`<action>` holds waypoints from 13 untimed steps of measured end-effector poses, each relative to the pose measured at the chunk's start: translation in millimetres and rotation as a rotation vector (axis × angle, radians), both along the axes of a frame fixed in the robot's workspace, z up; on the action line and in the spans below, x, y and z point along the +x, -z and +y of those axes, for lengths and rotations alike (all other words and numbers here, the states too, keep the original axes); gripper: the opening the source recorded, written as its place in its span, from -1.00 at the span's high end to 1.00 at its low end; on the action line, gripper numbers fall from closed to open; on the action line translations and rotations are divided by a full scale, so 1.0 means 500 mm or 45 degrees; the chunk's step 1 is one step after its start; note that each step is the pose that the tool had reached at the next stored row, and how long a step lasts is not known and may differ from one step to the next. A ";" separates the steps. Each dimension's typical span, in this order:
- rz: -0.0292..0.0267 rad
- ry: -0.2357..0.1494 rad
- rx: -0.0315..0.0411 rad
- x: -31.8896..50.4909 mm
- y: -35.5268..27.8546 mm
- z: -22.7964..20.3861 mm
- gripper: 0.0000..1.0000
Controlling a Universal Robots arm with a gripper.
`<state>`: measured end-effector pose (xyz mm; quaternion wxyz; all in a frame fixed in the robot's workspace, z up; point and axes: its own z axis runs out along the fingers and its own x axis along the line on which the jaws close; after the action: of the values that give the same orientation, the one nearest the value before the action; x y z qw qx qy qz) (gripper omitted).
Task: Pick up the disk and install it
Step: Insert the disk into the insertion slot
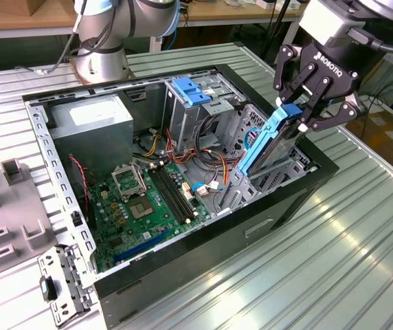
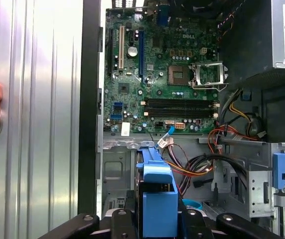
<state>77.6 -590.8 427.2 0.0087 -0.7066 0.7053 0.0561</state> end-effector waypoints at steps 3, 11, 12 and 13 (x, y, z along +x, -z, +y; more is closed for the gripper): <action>0.0000 0.000 -0.0001 0.000 0.006 0.0000 0.26; 0.0000 0.000 -0.0001 0.000 0.006 0.0000 0.11; 0.0000 0.000 -0.0001 0.000 0.006 0.0000 0.11; 0.0000 0.000 -0.0001 0.000 0.006 0.0000 0.27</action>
<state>77.6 -590.8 424.3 0.0087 -0.7066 0.7053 0.0561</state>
